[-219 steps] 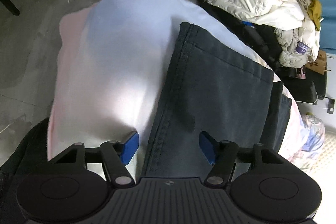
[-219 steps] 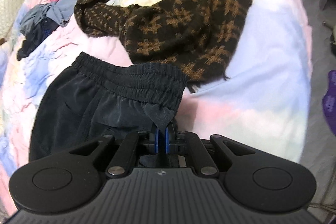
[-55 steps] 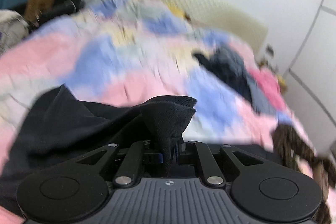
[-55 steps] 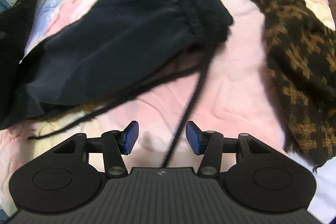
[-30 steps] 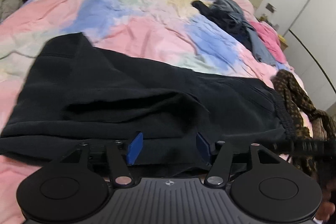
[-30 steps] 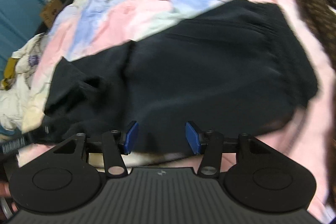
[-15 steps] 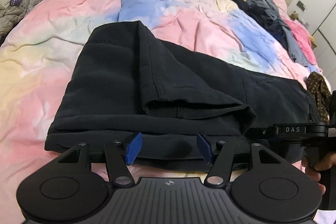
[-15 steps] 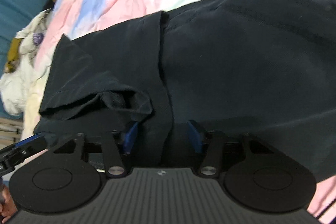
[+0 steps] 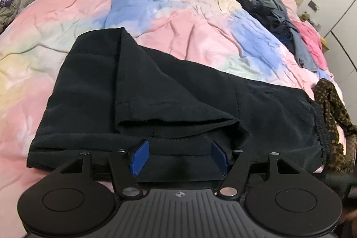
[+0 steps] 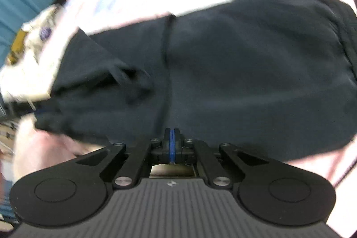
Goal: Fold clothes
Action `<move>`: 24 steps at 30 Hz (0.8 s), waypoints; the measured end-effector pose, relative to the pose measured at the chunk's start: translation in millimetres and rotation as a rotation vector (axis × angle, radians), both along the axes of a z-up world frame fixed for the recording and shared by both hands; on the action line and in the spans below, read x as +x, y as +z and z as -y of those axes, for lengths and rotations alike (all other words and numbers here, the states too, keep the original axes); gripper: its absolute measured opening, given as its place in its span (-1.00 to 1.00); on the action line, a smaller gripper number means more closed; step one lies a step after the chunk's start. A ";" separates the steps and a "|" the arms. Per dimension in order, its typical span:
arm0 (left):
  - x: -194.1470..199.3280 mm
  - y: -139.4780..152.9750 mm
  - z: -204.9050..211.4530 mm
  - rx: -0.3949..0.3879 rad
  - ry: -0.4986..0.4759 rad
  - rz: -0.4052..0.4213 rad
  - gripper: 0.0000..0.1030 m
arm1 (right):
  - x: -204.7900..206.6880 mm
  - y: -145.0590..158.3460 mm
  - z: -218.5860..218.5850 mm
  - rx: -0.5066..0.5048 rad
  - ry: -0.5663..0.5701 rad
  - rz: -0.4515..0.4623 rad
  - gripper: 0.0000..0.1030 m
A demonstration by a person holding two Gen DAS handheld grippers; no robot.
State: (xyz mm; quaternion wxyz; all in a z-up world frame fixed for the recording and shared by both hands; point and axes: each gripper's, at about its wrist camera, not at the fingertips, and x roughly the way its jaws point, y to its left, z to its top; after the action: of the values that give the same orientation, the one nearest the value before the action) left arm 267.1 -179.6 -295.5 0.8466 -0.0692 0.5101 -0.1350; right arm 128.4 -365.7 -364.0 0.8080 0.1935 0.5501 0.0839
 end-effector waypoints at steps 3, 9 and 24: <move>9.2 -1.1 -6.2 -0.021 0.040 -0.010 0.29 | -4.2 -0.5 6.6 0.029 -0.017 0.004 -0.89; 42.7 -7.8 -31.0 -0.106 0.145 -0.048 0.51 | 21.7 19.0 -4.9 0.022 0.057 0.101 -0.38; 64.0 -6.8 -79.1 -0.204 0.321 -0.080 0.55 | 92.8 20.1 -72.3 -0.135 0.379 0.209 0.08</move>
State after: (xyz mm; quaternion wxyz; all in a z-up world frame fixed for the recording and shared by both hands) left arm 331.1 -100.4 -302.2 0.8248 -0.2404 0.5096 -0.0465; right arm 221.2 -293.4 -343.9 0.8415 0.0226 0.4944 0.2167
